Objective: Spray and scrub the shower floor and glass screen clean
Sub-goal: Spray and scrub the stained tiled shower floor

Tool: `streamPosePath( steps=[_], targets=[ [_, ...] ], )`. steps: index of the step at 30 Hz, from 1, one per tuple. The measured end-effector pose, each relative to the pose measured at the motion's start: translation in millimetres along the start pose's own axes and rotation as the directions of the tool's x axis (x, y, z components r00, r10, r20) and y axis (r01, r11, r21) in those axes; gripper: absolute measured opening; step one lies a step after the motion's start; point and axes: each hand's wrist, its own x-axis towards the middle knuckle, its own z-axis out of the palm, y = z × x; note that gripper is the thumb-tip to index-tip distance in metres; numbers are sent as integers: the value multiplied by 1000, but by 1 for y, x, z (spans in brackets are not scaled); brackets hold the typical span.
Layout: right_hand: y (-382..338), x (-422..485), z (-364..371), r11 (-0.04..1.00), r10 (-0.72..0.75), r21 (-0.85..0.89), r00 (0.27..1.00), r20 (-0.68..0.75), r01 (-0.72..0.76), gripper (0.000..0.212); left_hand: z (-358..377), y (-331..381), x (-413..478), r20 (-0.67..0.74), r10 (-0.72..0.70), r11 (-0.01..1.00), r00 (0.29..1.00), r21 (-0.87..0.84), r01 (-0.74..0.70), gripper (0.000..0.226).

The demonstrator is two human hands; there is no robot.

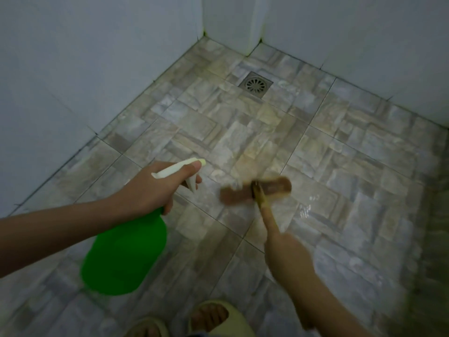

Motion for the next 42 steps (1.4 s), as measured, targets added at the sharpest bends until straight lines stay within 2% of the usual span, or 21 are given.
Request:
streamPosePath(
  steps=[2,6,8,14,17,20,23,25,27,29,31,34,38,39,42],
  targets=[
    [-4,-8,-4,1000,7,12,998,70,-8,87,-3,4,3,-7,20,1000,1000,-8,-20,62],
    [-26,99,-33,1000,-24,-7,993,-112,23,86,-2,6,17,-27,35,996,999,-76,-37,68],
    [-25,132,-49,1000,-7,3,993,-118,8,80,2,1,26,-61,18,994,998,-107,-24,65],
    [-8,18,-12,998,61,-24,998,-21,-61,88,14,-3,46,-94,13,971,996,-238,-35,54],
    [-17,87,-33,998,24,-53,994,-109,-30,84,12,0,53,-111,32,962,993,-266,-60,34],
    [-27,163,-70,1000,17,13,989,-148,-15,78,8,-1,58,-151,30,962,988,-264,-69,29],
    [-22,139,-70,997,71,50,994,-88,-67,79,7,0,59,-154,34,966,987,-250,-72,34],
    [-21,91,-45,994,93,60,995,-40,-90,83,4,4,59,-150,41,964,988,-256,-79,52],
    [-23,93,-45,996,89,22,995,-40,-89,84,1,7,63,-173,44,965,984,-246,-86,67],
    [-23,144,-62,998,53,-20,989,-135,-56,84,-1,9,69,-202,43,967,978,-239,-92,61],
    [-26,200,-92,995,35,96,977,-208,-15,85,0,9,74,-218,47,964,975,-245,-102,52],
    [-27,219,-114,994,25,107,983,-184,-5,90,3,10,78,-196,43,960,980,-263,-95,64],
    [-25,174,-76,997,76,33,992,-96,-74,87,1,10,89,-190,57,950,980,-291,-112,61],
    [-25,184,-77,997,67,36,991,-116,-63,86,1,9,92,-192,56,950,980,-292,-112,60],
    [-32,254,-115,979,46,204,963,-267,10,74,3,9,96,-189,47,948,981,-299,-104,64]
  ],
)
